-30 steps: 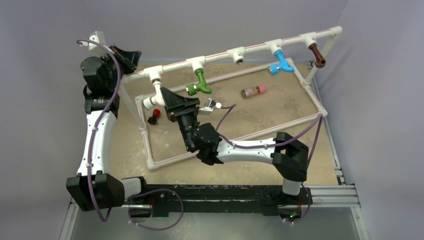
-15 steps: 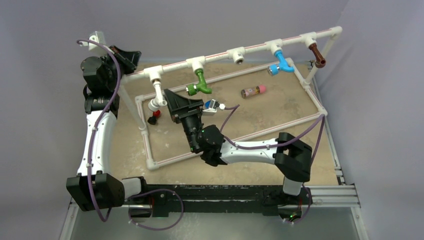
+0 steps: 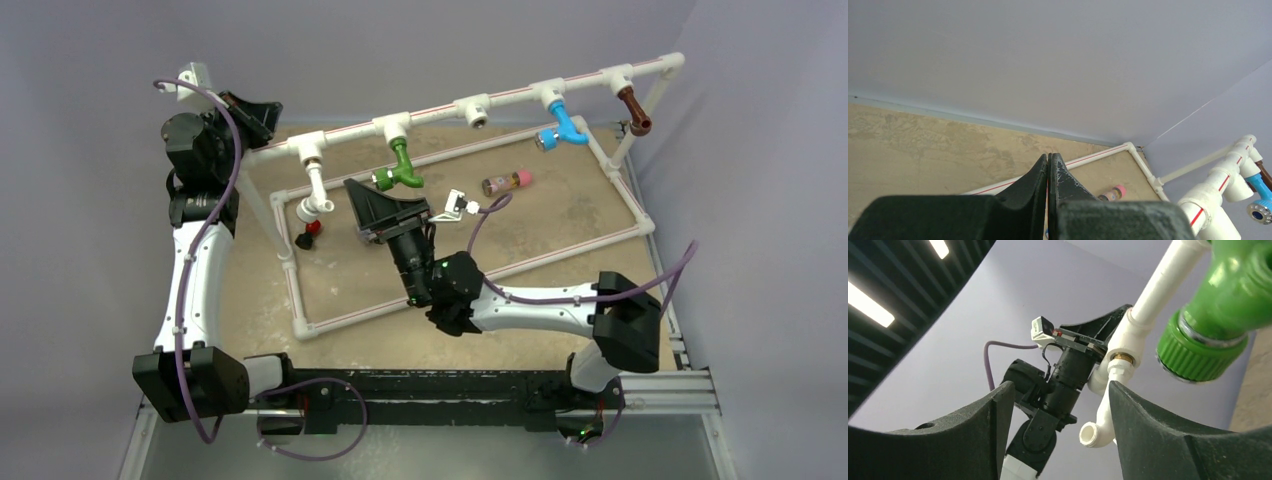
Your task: Install the water faucets
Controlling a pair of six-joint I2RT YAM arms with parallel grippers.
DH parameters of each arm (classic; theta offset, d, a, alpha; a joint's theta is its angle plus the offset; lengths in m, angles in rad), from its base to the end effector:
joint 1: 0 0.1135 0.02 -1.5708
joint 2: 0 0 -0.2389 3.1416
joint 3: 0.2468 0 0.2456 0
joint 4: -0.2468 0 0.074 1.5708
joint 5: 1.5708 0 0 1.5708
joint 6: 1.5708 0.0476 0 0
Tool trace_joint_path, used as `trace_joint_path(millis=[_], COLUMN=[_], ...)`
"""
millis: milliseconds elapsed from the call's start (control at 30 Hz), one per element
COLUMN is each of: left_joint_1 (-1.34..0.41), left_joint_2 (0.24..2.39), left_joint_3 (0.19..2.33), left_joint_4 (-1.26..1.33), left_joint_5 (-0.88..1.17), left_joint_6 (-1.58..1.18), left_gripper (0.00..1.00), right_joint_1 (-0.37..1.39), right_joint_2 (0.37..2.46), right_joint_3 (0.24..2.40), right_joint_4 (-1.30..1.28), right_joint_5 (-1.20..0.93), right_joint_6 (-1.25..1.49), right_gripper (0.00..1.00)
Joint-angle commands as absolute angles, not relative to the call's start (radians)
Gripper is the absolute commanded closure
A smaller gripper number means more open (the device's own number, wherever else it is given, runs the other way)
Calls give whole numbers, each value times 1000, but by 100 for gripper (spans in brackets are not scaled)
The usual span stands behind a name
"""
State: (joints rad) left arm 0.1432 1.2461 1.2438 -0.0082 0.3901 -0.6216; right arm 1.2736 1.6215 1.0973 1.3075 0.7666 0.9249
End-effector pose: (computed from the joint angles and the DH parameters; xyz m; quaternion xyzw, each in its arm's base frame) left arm 0.2996 0.0249 0.3981 -0.1337 0.6978 -0.2973 0.6378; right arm 0.1326 0.3203 0.3612 0.2784 0.4103 0.6978 0.5169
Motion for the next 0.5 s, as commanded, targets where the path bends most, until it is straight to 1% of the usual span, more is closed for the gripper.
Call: trace_joint_path(millis=[0, 133, 300, 467], left_joint_1=[148, 149, 154, 160], left_joint_2=[1319, 1319, 1325, 1324], left_joint_3=[1122, 1123, 1123, 1123], left_joint_4=[-406, -405, -403, -403], left_joint_5=[475, 476, 493, 495], left_joint_6=[-618, -618, -620, -621], left_gripper=[100, 100, 100, 100], right_joint_1=[1276, 1276, 1276, 1278], right_joint_2=[1542, 1493, 1426, 1376], right_joint_3=[1086, 1084, 1092, 1122], right_joint_4=[1303, 1240, 1068, 860], right_joint_5=[678, 586, 422, 322], right_joint_6=[673, 429, 75, -312], right_gripper=[29, 27, 25, 22])
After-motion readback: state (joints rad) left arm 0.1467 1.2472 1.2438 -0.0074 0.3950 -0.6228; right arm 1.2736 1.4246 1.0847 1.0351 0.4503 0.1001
